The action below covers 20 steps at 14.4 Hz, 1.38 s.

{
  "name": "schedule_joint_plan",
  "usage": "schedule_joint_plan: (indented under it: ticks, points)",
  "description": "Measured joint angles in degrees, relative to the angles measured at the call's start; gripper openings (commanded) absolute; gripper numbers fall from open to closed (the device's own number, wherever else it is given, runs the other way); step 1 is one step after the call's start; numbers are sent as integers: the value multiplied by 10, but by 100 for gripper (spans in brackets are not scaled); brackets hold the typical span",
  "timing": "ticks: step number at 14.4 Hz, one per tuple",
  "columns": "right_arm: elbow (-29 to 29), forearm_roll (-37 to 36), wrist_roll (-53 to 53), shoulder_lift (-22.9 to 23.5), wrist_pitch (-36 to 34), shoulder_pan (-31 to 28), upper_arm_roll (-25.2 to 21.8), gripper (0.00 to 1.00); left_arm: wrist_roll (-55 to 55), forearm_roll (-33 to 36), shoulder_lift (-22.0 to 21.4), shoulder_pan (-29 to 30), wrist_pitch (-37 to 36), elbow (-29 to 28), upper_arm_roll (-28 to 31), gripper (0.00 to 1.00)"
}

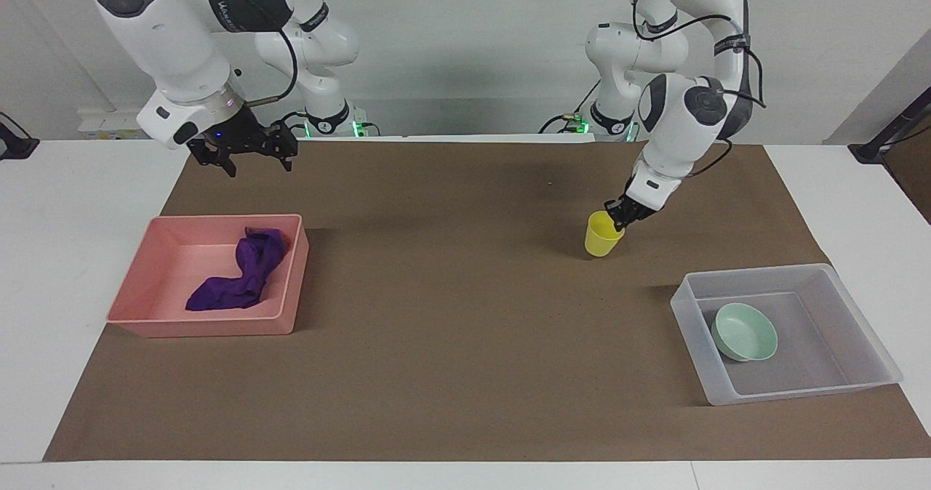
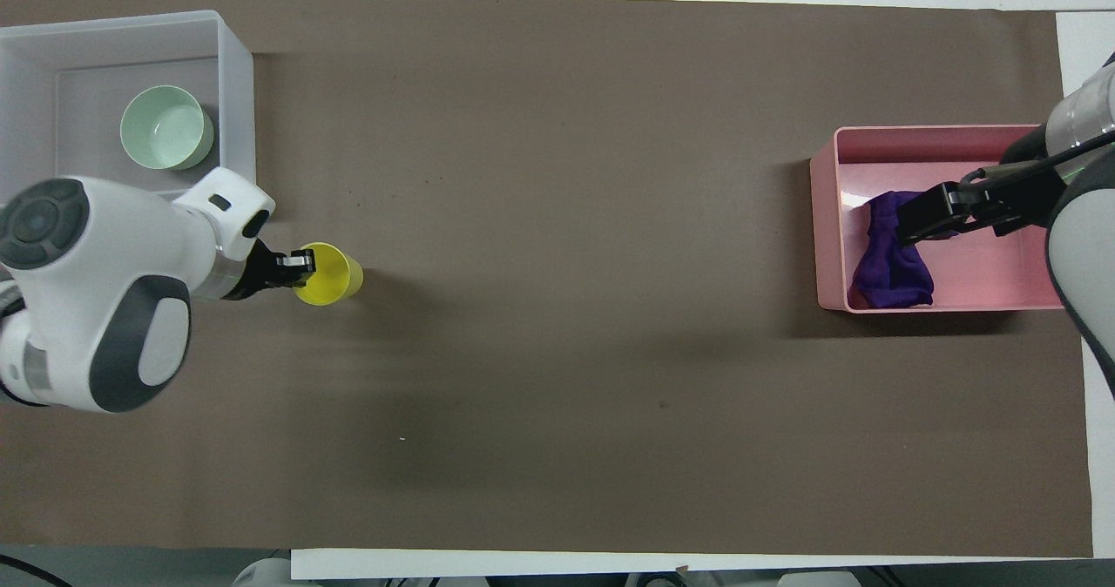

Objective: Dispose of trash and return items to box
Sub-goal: 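Carry the yellow cup with the left gripper into the green bowl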

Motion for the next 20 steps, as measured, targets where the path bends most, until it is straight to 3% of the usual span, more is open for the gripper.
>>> schedule_joint_plan:
  ticks: [2, 5, 10, 15, 16, 17, 18, 20]
  points:
    - [0, 0, 0, 0, 0, 0, 0, 99, -3, 1, 17, 43, -62, 100, 5, 0]
    - [0, 0, 0, -2, 0, 0, 0, 100, 2, 1, 61, 142, -41, 160, 12, 0]
    - [0, 0, 0, -4, 0, 0, 0, 100, 5, 1, 216, 209, 33, 269, 15, 0]
    - [-1, 0, 0, -5, 0, -1, -1, 99, 7, 4, 289, 207, 85, 280, 7, 1]
    - [-1, 0, 0, -5, 0, -1, -1, 99, 8, 6, 296, 204, 87, 279, 6, 29]
    - [-1, 0, 0, -5, 0, -1, -1, 99, 10, 7, 295, 202, 89, 280, 5, 88]
    - [-1, 0, 0, -5, 0, -1, -1, 99, 10, 8, 294, 200, 88, 279, 5, 100]
    - [-1, 0, 0, -5, 4, -1, -1, 99, 10, 8, 294, 197, 89, 277, 5, 100]
